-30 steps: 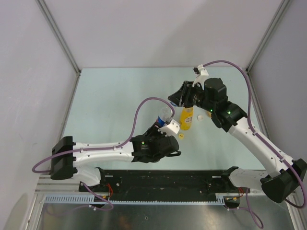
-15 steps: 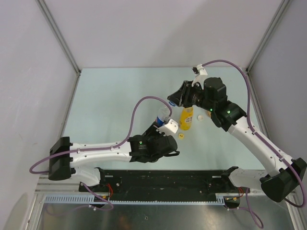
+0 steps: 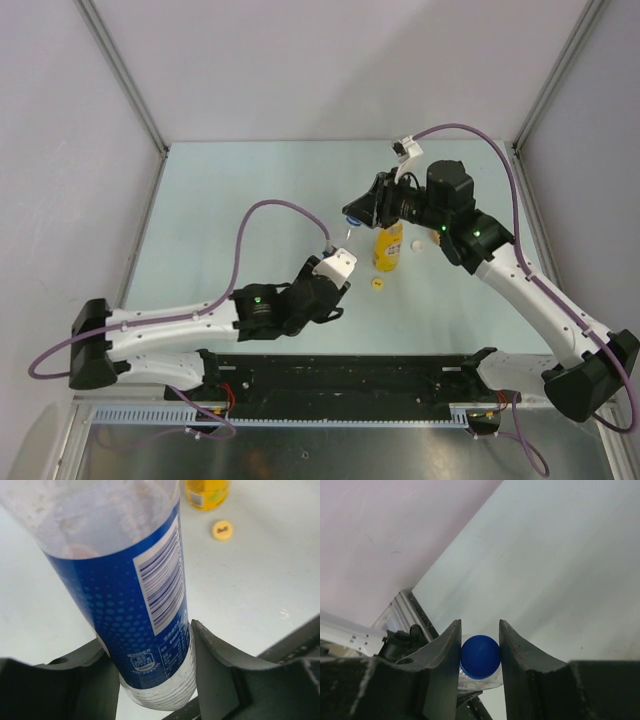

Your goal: Unscrew the bottle caps

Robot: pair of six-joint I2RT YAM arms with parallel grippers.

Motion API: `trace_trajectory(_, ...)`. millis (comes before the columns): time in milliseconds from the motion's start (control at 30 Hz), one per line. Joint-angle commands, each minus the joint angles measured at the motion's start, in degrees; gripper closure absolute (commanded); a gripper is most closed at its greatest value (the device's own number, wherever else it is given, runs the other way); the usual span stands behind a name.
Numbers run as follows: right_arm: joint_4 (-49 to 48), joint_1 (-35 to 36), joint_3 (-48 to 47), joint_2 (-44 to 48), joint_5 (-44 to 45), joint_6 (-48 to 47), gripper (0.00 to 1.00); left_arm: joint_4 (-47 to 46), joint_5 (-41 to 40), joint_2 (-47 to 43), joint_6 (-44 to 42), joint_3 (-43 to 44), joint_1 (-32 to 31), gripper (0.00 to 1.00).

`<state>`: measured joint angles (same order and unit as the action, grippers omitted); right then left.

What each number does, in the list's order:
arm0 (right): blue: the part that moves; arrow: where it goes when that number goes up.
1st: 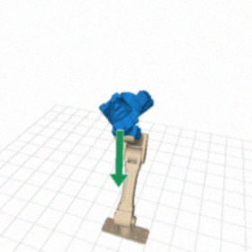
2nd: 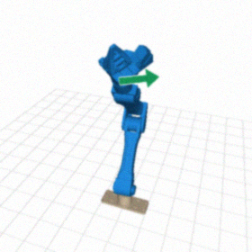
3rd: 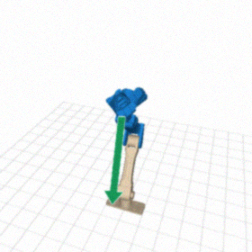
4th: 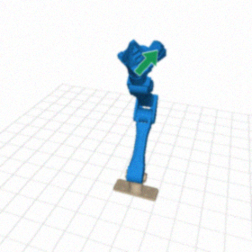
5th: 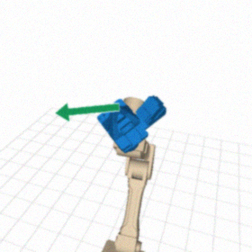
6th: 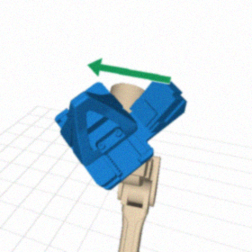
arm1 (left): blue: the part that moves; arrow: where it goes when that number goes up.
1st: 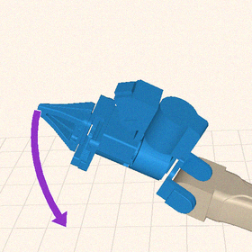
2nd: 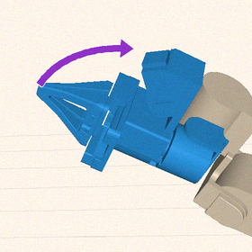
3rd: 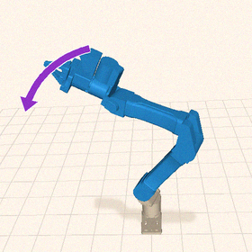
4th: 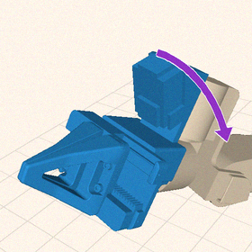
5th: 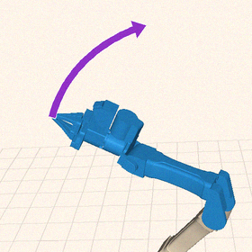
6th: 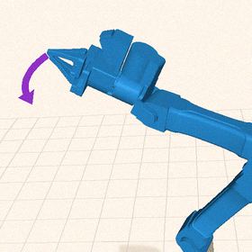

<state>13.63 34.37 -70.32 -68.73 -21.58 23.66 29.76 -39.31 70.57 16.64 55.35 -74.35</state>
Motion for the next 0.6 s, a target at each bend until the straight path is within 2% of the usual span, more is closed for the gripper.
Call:
trace_trajectory(0,-4.2,0.4,-0.6,3.3,-10.1,-4.8,1.00,-14.1,12.9,-8.3,-3.8,-4.2,2.4,0.92)
trace_trajectory(167,-4.9,0.5,0.1,5.6,-17.1,-10.0,1.00,-24.0,29.1,-17.8,-5.8,-10.6,6.2,0.90)
trace_trajectory(267,-5.7,0.5,0.4,6.2,-21.3,-12.1,1.00,-28.3,42.9,-21.6,-6.0,-13.7,9.3,0.89)
trace_trajectory(367,-6.7,0.5,0.7,6.4,-26.2,-13.5,1.00,-33.8,56.2,-23.7,-6.0,-15.7,11.8,0.84)
trace_trajectory(567,-12.1,0.4,2.2,7.0,-37.5,-13.5,1.00,-44.0,76.4,-24.8,-3.7,-17.5,13.9,0.78)
